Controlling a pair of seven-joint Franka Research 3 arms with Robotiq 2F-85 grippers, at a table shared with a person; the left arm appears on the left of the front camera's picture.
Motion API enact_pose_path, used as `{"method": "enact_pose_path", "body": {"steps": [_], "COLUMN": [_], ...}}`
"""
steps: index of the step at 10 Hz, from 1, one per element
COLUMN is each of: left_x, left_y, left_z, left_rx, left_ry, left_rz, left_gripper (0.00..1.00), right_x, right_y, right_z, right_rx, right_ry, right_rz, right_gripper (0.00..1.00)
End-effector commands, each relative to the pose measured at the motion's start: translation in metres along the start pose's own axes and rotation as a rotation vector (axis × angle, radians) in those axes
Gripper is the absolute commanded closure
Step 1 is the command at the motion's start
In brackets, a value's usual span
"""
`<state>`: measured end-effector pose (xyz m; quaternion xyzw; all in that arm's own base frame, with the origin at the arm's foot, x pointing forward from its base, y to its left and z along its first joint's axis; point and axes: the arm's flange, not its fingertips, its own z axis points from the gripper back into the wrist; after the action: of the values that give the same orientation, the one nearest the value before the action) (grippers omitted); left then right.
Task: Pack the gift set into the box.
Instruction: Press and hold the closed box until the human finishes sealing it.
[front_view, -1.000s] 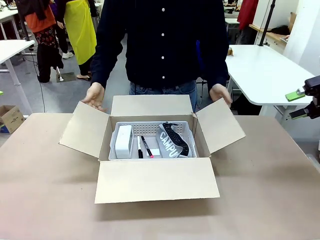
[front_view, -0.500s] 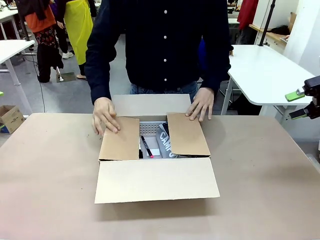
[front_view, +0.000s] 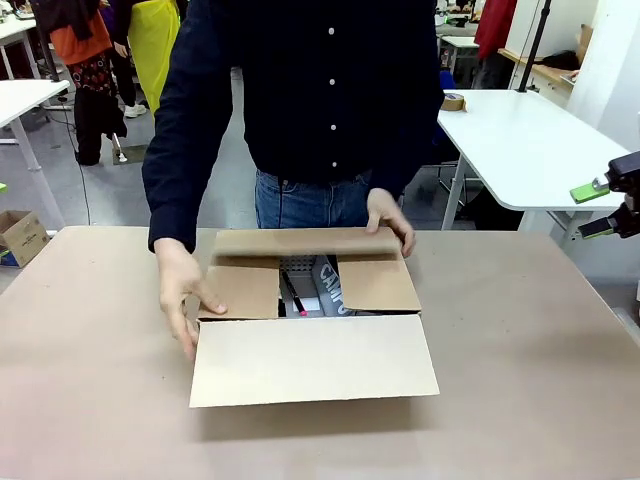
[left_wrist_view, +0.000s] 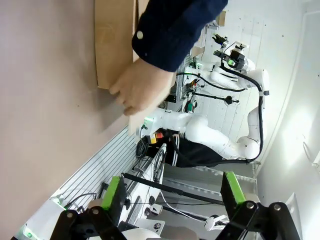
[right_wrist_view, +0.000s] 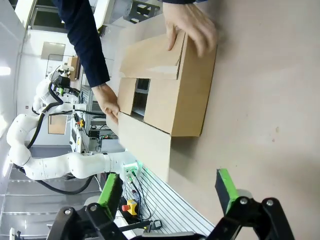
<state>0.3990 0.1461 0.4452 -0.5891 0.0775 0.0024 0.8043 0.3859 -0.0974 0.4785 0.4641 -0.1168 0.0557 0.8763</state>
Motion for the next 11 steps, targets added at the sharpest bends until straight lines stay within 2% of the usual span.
{"method": "enact_pose_path", "body": {"steps": [1, 11], "left_x": [-0.0023, -0.0023], "left_y": [-0.0005, -0.0005], "left_z": [0.0001, 0.0001], "left_rx": [0.004, 0.004], "left_ry": [-0.003, -0.003], "left_rz": [-0.002, -0.002], "left_gripper": [0.00, 0.00], "right_x": [-0.0021, -0.0021], "right_y": [0.0014, 0.0014], "right_z": [-0.0014, -0.0014], "right_rx": [-0.007, -0.007], "right_ry": [0.000, 0.000], "right_rz": [-0.012, -0.012], "right_gripper": [0.00, 0.00]}}
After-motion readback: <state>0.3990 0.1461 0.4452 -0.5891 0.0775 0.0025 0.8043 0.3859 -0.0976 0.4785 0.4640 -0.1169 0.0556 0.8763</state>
